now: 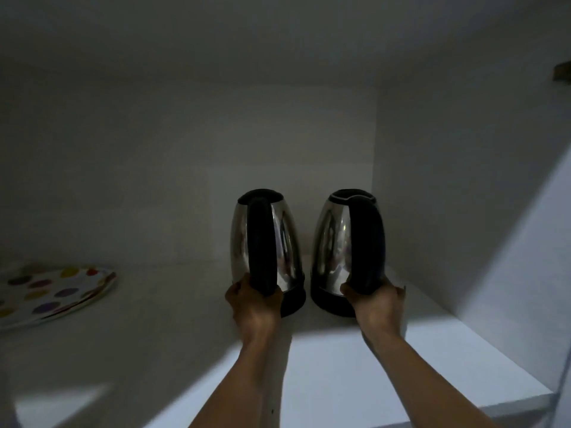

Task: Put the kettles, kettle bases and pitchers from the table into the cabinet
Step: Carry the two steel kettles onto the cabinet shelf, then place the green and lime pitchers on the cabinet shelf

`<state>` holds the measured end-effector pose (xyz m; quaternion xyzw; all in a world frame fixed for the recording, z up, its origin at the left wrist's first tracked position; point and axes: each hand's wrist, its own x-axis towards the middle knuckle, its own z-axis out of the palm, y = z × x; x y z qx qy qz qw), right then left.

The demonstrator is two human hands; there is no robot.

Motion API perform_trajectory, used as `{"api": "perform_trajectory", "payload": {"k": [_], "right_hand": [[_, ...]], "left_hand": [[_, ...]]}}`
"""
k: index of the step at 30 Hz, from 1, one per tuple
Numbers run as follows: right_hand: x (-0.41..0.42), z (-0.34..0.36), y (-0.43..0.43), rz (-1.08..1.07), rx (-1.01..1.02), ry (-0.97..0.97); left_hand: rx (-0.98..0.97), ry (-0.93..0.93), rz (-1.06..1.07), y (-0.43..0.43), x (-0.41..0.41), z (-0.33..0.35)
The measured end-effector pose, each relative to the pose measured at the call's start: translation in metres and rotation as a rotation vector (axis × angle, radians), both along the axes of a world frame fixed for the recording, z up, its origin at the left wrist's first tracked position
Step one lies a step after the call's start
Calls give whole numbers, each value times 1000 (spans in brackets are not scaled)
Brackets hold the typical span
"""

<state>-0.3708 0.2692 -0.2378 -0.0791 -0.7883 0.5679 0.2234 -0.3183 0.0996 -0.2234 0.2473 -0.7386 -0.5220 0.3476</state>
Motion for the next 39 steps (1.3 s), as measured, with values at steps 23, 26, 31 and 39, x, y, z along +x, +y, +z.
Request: {"api": "perform_trajectory", "payload": {"k": [23, 26, 31, 39], "right_hand": [[-76, 3, -15, 258, 47, -160], [-19, 10, -30, 332, 159, -105], [112, 29, -54, 468, 260, 66], [404, 22, -129, 975, 349, 72]], "left_hand": [[-228, -337, -44, 2, -48, 0], [-373, -377, -14, 13, -1, 11], [-575, -436, 182, 19, 142, 26], [-515, -714, 582, -16, 481, 19]]}}
